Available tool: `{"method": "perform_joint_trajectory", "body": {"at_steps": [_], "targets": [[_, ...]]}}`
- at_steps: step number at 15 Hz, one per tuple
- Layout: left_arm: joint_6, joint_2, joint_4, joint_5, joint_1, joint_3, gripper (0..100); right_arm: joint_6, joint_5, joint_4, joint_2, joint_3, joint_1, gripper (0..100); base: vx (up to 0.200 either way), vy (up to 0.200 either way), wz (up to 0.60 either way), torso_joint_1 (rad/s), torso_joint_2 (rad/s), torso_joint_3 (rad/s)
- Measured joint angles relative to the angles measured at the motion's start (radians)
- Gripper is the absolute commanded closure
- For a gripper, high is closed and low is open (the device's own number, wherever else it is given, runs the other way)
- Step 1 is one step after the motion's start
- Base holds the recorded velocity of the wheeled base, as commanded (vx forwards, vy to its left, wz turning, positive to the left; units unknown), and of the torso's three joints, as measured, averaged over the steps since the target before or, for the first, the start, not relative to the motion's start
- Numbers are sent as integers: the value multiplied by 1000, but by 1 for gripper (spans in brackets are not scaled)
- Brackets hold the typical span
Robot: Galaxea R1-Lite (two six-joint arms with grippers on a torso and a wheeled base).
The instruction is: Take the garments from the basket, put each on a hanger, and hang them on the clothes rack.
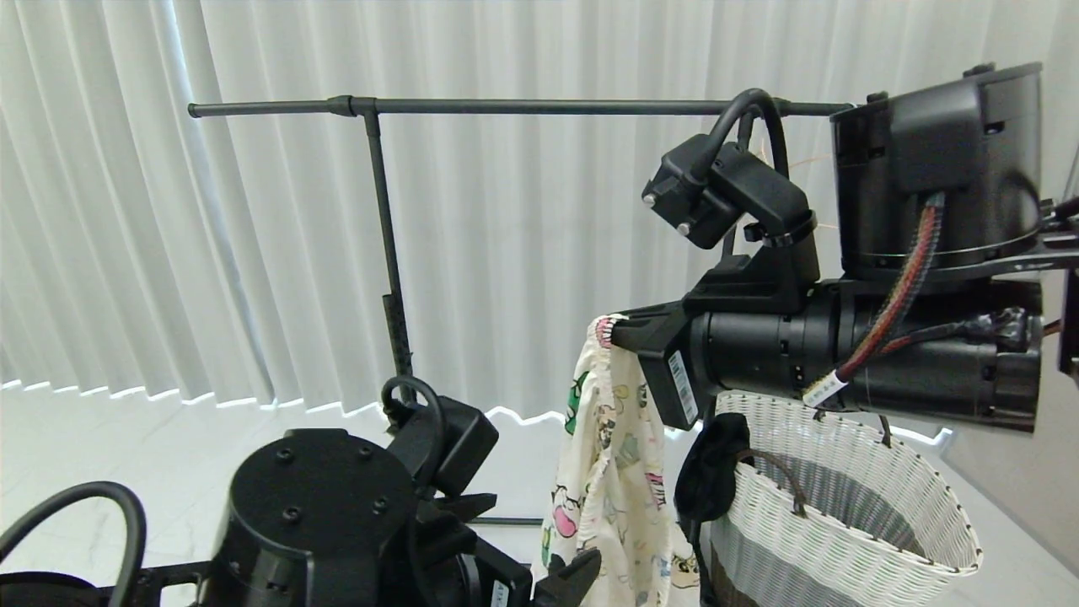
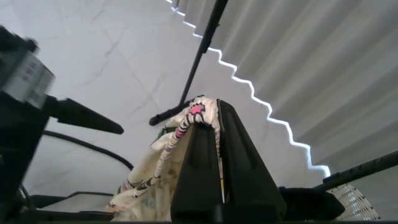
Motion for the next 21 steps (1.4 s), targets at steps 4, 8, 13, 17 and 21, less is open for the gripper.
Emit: {"method": "perform_joint_trajectory", "body": {"at_steps": [4, 8, 13, 17, 21], "targets": [[-72, 32, 0, 18, -20, 51, 0, 0, -1, 0, -20, 2, 14, 100, 0, 0, 0, 0, 0, 0], [-78, 47, 0, 53, -25, 146, 0, 0, -2, 7, -45, 10, 23, 100, 0, 0, 0, 0, 0, 0], [-99, 46, -38, 135, -26, 200, 100, 1, -19, 9, -110, 121, 3, 100, 0, 0, 0, 0, 0, 0], [-57, 9, -65, 233, -46, 184, 100, 1, -24, 20, -234, 296, -66, 100, 0, 0, 0, 0, 0, 0], [99, -125, 184, 192, 13, 27, 100, 1, -24, 81, -413, 457, -151, 100, 0, 0, 0, 0, 0, 0]]}}
